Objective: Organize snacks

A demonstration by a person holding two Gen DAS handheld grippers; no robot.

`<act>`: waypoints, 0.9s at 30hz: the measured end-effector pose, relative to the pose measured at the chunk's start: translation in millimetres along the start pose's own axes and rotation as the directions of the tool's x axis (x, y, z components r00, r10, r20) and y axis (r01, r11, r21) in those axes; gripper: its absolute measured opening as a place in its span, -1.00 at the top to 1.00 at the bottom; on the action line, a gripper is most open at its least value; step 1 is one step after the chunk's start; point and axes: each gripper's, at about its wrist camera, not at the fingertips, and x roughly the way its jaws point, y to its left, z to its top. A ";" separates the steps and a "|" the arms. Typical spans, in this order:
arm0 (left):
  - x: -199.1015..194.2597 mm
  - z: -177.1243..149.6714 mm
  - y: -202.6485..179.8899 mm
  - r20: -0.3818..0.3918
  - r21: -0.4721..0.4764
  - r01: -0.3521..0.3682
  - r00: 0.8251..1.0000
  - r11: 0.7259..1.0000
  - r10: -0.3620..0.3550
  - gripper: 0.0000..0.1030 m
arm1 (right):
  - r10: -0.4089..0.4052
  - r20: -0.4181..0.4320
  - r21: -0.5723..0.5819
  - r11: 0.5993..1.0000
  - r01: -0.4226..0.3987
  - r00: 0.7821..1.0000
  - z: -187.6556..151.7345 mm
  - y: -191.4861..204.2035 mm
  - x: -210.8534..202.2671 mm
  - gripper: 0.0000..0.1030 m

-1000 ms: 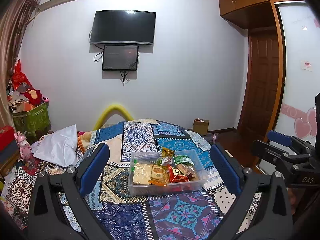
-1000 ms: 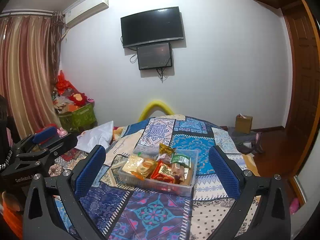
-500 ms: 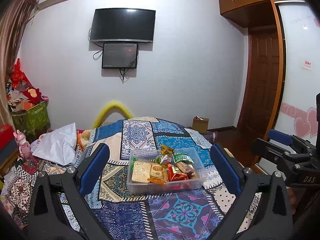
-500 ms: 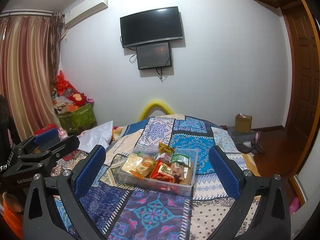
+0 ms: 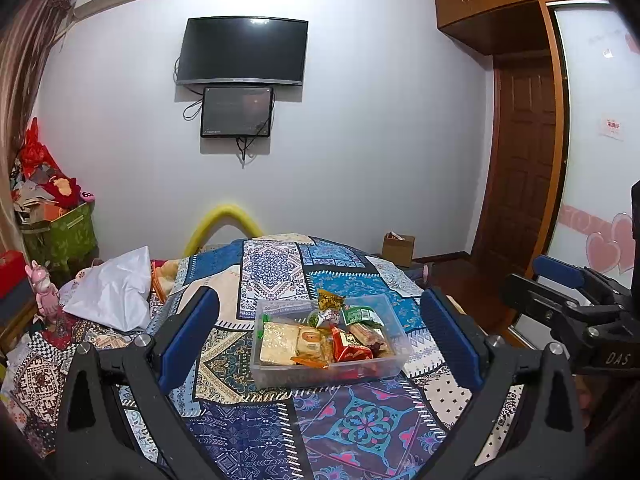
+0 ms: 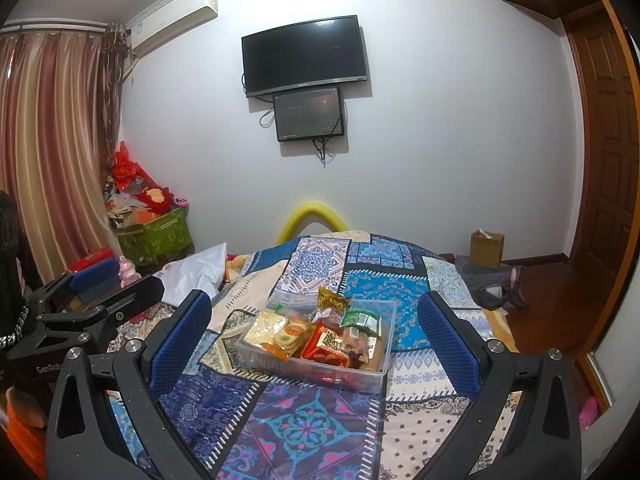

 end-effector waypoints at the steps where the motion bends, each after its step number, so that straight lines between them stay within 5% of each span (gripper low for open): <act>1: -0.2 0.0 -0.2 -0.001 -0.002 0.000 1.000 1.000 0.000 -0.97 | 0.001 -0.001 0.000 1.000 -0.001 1.000 0.4 -0.1 0.1 -0.99; 27: 2.2 0.0 -1.6 -0.015 -0.002 0.017 1.000 1.000 -0.017 -0.98 | -0.004 -0.010 0.005 1.000 0.004 1.000 -1.3 -1.8 0.9 -0.99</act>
